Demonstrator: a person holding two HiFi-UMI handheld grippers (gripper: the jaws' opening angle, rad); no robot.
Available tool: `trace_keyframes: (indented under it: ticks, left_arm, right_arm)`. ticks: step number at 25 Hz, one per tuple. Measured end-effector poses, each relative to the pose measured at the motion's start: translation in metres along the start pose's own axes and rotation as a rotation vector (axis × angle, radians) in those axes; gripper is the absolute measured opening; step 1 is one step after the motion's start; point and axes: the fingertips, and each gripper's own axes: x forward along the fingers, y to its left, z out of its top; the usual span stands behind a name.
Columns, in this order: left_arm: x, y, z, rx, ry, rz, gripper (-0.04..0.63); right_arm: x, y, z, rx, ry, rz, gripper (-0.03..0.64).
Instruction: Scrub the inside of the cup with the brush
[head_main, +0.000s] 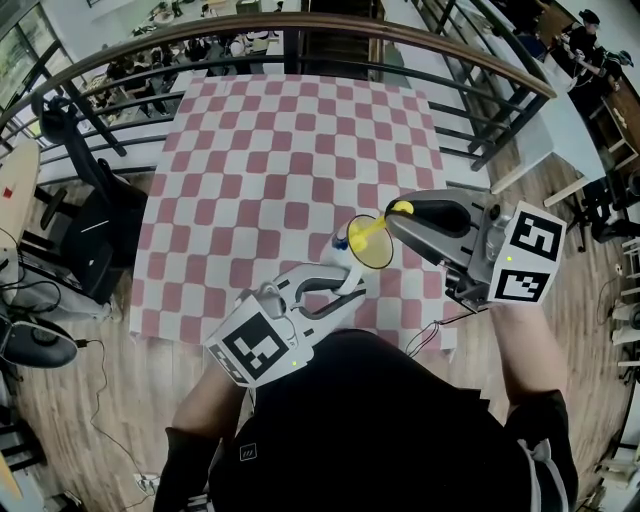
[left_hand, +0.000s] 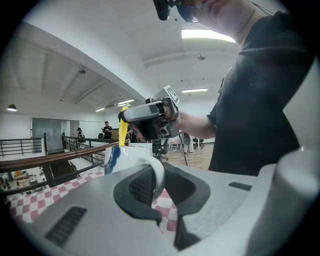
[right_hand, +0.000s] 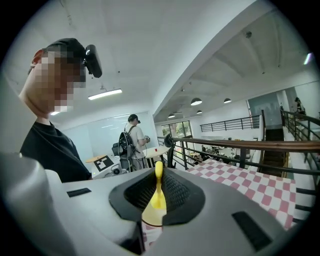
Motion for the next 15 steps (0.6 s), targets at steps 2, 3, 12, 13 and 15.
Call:
trace_keyframes:
  ticks: [2, 3, 12, 13, 15]
  left_arm:
    - [0.001, 0.001, 0.0, -0.003, 0.0, 0.004, 0.038]
    - [0.001, 0.002, -0.001, -0.005, 0.001, 0.008, 0.038]
    - [-0.006, 0.008, -0.004, -0.019, 0.009, 0.033, 0.038]
    - [-0.007, 0.009, -0.005, -0.02, 0.011, 0.035, 0.038]
    - [-0.009, 0.01, -0.005, -0.022, 0.011, 0.036, 0.038]
  right_arm:
    - [0.002, 0.004, 0.0, 0.014, -0.014, 0.019, 0.043]
    - [0.003, 0.006, 0.0, 0.02, -0.021, 0.029, 0.043]
    - [0.006, 0.017, -0.007, 0.068, 0.006, 0.112, 0.043]
    - [0.006, 0.017, -0.009, 0.069, 0.012, 0.111, 0.043]
    - [0.005, 0.016, -0.011, 0.07, 0.022, 0.106, 0.043]
